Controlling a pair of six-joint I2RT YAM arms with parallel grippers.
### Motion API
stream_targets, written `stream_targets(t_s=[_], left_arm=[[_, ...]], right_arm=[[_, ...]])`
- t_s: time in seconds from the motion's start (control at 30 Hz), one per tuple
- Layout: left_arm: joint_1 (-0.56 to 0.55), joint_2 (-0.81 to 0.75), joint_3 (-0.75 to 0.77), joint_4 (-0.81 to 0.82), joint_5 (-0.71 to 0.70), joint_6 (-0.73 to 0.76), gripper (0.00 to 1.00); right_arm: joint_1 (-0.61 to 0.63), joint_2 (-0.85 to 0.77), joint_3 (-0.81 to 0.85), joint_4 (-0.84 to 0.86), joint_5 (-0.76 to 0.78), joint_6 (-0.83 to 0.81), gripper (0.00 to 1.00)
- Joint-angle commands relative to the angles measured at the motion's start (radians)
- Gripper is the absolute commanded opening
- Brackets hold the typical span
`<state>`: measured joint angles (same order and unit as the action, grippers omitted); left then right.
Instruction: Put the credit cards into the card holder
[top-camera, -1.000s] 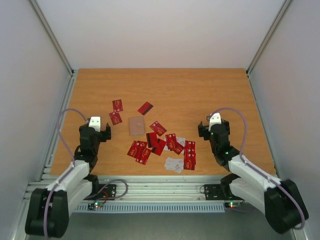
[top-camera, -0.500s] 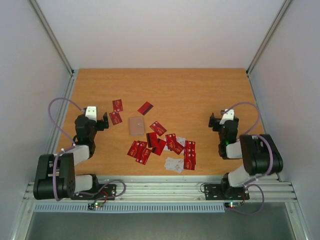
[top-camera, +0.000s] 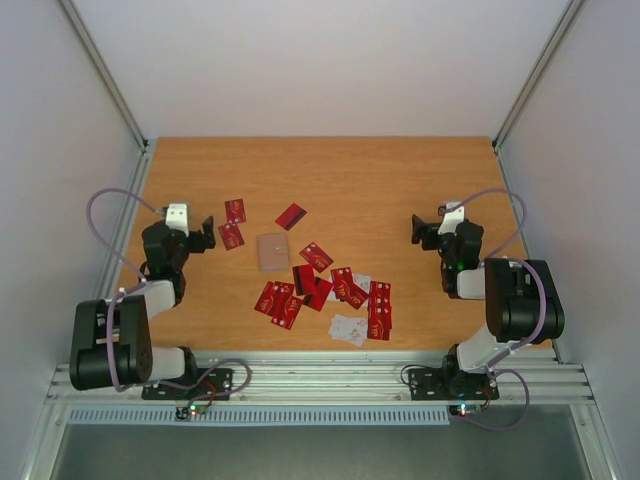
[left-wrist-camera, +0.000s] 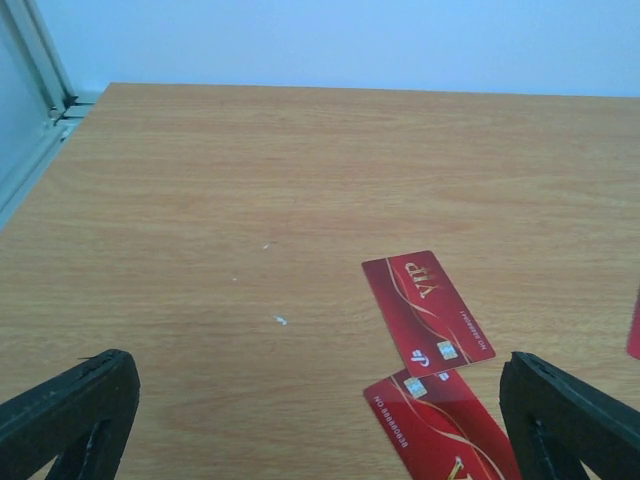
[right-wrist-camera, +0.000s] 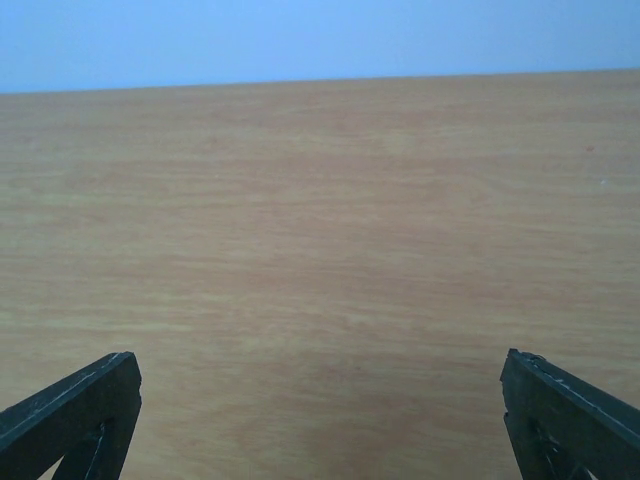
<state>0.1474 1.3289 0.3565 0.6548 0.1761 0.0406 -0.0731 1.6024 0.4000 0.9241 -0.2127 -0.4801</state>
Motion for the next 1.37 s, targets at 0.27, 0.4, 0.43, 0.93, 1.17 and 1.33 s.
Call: stream_targets(t_s=[0.27, 0.4, 0.43, 0.93, 1.17, 1.33], left_arm=[[-0.065, 0.194, 0.122, 0.078, 0.053, -0.059, 0.99], [-0.118, 0.248, 0.045, 0.270, -0.066, -0.018, 0.99], [-0.118, 0.221, 0.063, 0.180, -0.068, -0.017, 0.99], [-0.119, 0.232, 0.045, 0.246, -0.070, -0.019, 0.99], [-0.120, 0.232, 0.044, 0.249, -0.071, -0.018, 0.99], [-0.120, 0.231, 0.044, 0.249, -0.070, -0.018, 0.99]], right_arm=[[-0.008, -0.014, 0.000, -0.051, -0.034, -0.007, 0.98], [-0.008, -0.014, 0.000, -0.051, -0.034, -0.006, 0.99], [-0.008, -0.015, 0.000, -0.051, -0.034, -0.007, 0.99], [-0.008, -0.013, 0.002, -0.054, -0.034, -0.007, 0.99], [-0.007, -0.007, 0.031, -0.105, 0.056, 0.024, 0.98], [-0.002, -0.012, 0.017, -0.084, 0.060, 0.021, 0.98]])
